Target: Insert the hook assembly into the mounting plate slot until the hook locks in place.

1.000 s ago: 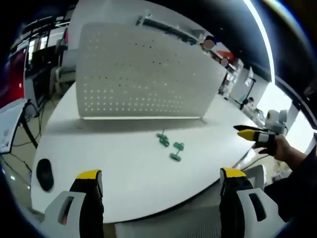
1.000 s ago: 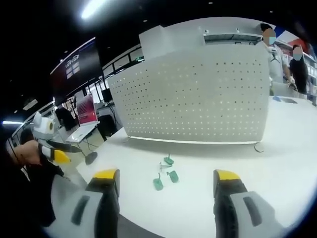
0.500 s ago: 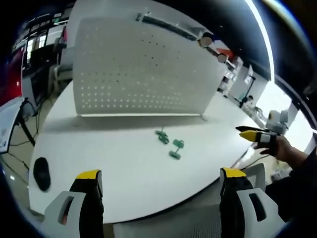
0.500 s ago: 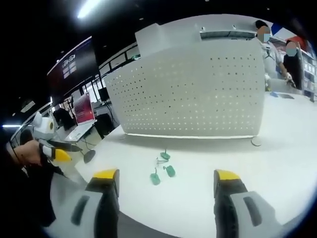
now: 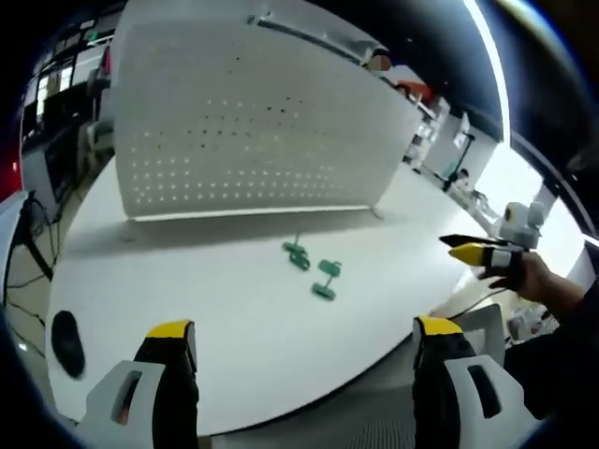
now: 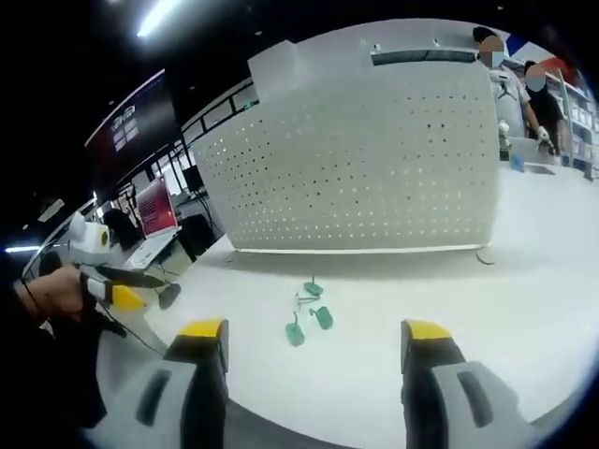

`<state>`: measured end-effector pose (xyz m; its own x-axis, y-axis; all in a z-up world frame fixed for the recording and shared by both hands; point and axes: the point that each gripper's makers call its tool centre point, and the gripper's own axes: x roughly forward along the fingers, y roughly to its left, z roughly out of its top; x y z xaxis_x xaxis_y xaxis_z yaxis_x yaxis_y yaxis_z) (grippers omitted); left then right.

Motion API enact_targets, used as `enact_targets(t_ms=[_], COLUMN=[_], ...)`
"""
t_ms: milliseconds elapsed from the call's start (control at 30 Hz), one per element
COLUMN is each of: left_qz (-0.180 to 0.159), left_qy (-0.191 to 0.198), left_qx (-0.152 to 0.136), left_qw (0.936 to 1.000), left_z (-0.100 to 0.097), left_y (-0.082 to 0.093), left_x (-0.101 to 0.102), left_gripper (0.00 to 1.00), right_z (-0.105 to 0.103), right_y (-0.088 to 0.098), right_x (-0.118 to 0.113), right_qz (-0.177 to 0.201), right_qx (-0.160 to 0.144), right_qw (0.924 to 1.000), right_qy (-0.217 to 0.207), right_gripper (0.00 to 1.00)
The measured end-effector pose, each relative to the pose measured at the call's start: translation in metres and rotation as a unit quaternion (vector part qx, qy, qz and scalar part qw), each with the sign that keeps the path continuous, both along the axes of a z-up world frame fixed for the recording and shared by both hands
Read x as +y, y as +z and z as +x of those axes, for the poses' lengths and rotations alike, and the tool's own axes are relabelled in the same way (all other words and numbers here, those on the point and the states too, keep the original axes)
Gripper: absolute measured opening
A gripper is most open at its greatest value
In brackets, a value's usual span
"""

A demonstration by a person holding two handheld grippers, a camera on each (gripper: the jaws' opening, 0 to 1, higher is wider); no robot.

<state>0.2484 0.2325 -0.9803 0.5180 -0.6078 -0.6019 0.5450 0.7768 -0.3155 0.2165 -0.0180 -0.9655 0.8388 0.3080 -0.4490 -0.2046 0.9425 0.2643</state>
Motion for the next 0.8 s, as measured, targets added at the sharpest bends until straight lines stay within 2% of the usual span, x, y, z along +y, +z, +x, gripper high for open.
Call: enact_targets(t_ms=[100,233,333,500,633,800], left_qz=[0.0,-0.015,-0.019,-0.032,-0.03,-0.027], left_qy=[0.003,-0.012,-0.029,-0.033,-0.017,-0.011], left_qx=[-0.007,-0.005,0.001,0.009,0.019,0.024], left_qw=[1.0,0.9998,0.9994,0.9989,0.9992,0.9993], left_z=[0.007,0.015,0.02,0.03,0.04,0.052], left_y=[0.001,-0.001,-0.01,-0.025,-0.035,-0.043], left_x=[-0.005,-0.025,-0.042,-0.061,-0.064,-0.068], left_gripper=[0.97,0.95,0.92,0.87,0.87,0.82], right_z=[0.0,0.0,-0.001,-0.001,-0.001,0.001], right_y=[0.002,-0.002,-0.005,-0.005,-0.005,-0.003], right_x=[-0.003,-0.006,-0.006,-0.002,0.002,0.003], right_qz=[0.001,0.004,0.002,0.008,0.01,0.017], right_qx=[-0.001,0.005,0.009,0.012,0.01,0.005], right_qw=[1.0,0.9999,0.9999,0.9999,0.9999,0.9998], right_qy=[-0.005,-0.01,-0.01,-0.008,-0.004,-0.004], right_gripper=[0.71,0.7,0.7,0.69,0.69,0.69])
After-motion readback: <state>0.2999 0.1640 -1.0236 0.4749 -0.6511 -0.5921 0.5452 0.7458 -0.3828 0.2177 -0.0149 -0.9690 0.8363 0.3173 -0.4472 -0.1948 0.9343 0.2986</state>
